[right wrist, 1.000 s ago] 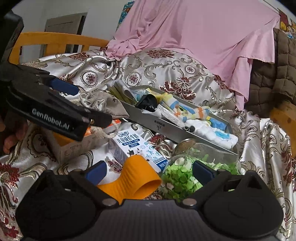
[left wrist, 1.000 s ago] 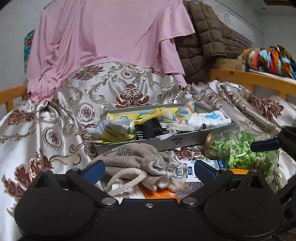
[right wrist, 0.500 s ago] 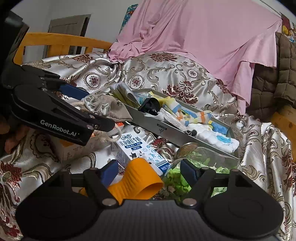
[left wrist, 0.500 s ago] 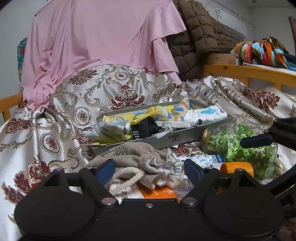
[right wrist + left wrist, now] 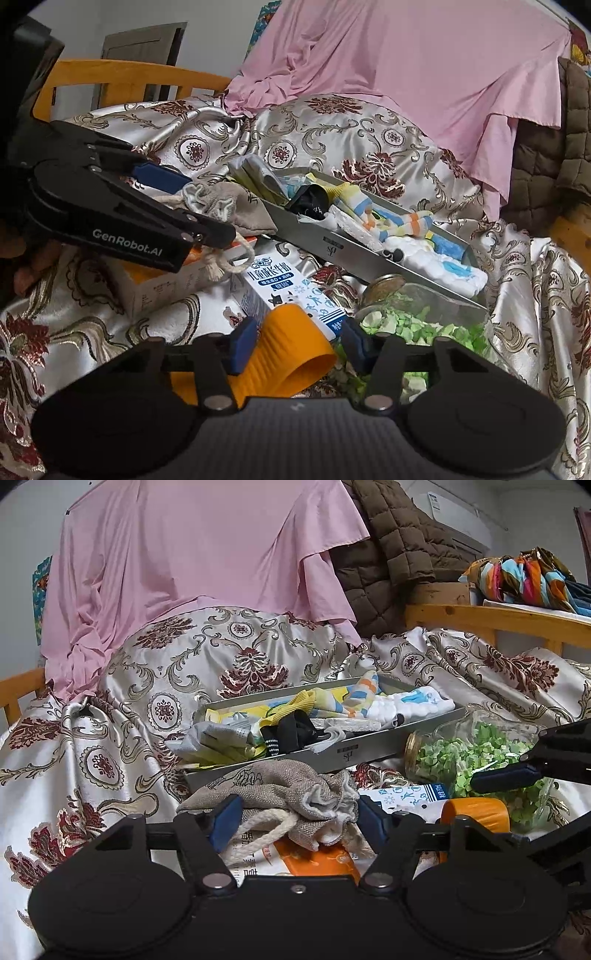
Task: Organize soft objects
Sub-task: 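Close the right tool on the orange band while the left tool grasps the beige drawstring pouch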
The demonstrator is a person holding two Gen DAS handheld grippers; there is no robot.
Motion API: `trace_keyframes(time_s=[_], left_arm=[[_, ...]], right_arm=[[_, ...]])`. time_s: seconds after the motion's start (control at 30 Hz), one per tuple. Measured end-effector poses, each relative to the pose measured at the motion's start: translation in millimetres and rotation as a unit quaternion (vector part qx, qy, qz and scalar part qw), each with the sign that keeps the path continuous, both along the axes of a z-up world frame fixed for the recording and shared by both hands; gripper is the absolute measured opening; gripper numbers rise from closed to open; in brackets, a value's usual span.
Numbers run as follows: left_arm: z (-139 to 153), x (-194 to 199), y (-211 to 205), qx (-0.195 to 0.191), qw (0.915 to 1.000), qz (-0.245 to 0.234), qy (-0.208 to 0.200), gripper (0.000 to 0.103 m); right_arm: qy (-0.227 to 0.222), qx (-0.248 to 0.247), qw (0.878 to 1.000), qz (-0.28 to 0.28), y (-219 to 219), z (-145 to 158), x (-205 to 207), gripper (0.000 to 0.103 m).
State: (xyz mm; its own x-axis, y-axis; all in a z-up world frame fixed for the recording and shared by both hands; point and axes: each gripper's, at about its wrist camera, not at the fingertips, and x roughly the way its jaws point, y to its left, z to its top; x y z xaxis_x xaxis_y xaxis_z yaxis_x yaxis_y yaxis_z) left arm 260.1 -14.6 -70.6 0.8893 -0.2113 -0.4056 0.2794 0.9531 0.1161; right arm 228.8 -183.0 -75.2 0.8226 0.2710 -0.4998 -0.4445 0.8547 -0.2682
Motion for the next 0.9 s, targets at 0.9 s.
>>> trace_keyframes(time_s=[0.9], left_arm=[[-1, 12, 1, -0.002, 0.9996, -0.016, 0.022, 0.047]], right_arm=[[0.014, -0.028, 0.999, -0.006, 7, -10, 2, 0.031]])
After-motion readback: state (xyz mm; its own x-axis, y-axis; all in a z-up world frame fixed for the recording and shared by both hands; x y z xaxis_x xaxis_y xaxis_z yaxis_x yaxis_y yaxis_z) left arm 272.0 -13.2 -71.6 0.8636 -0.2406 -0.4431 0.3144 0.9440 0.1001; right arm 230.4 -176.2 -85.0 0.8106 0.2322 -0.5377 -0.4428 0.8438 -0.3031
